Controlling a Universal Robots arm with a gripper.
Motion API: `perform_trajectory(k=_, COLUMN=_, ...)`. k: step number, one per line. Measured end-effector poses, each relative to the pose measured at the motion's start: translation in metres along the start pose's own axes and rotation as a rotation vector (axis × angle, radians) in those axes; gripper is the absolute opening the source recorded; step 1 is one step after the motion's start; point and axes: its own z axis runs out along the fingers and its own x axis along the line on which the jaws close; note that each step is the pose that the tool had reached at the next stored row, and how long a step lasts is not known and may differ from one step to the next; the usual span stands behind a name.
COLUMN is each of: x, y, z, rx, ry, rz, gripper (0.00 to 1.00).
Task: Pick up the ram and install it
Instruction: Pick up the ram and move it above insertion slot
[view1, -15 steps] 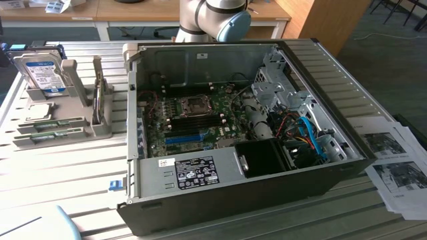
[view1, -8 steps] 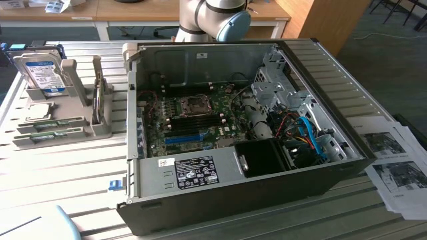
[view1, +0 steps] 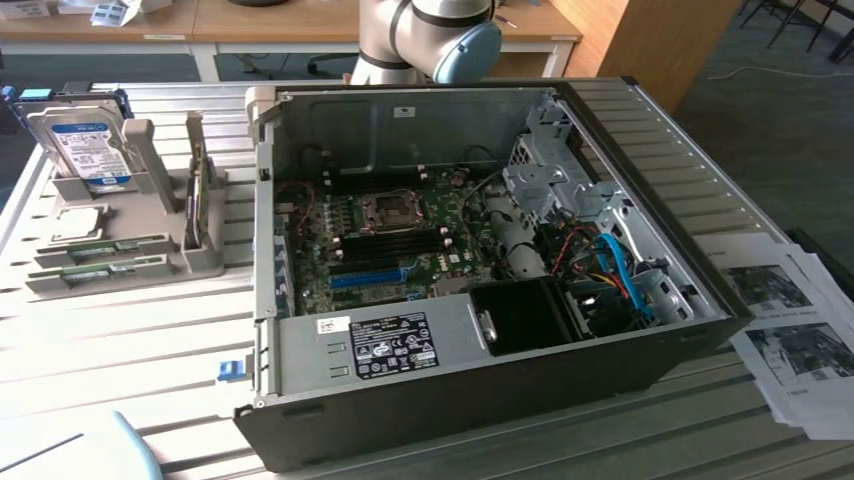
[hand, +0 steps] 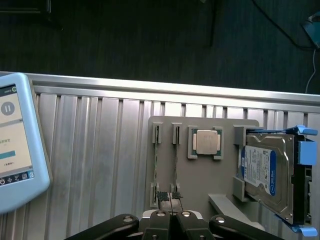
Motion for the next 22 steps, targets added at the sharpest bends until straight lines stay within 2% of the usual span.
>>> perform_trajectory(k=3, x=0.000, y=0.0002, z=0.0000, rx=0.0047, ry=0.0002, rz=0.000, gripper=0.09)
perform_trajectory(k=8, x=0.000, y=0.0003, z=0.0000, rx=0.0047, ry=0.0002, rz=0.000, gripper=0.09)
perform_trajectory(k=11, x=0.000, y=0.0002, z=0.0009, rx=0.0071, ry=0.0003, rz=0.000, gripper=0.09)
perform_trajectory(k=16, x=0.000, y=0.0001, z=0.0046, rx=0.0123, ry=0.0006, rz=0.000, gripper=0.09)
perform_trajectory(k=22, x=0.000, y=-0.0002, z=0.0118, rx=0.0128, ry=0.0006, rz=0.000, gripper=0.09)
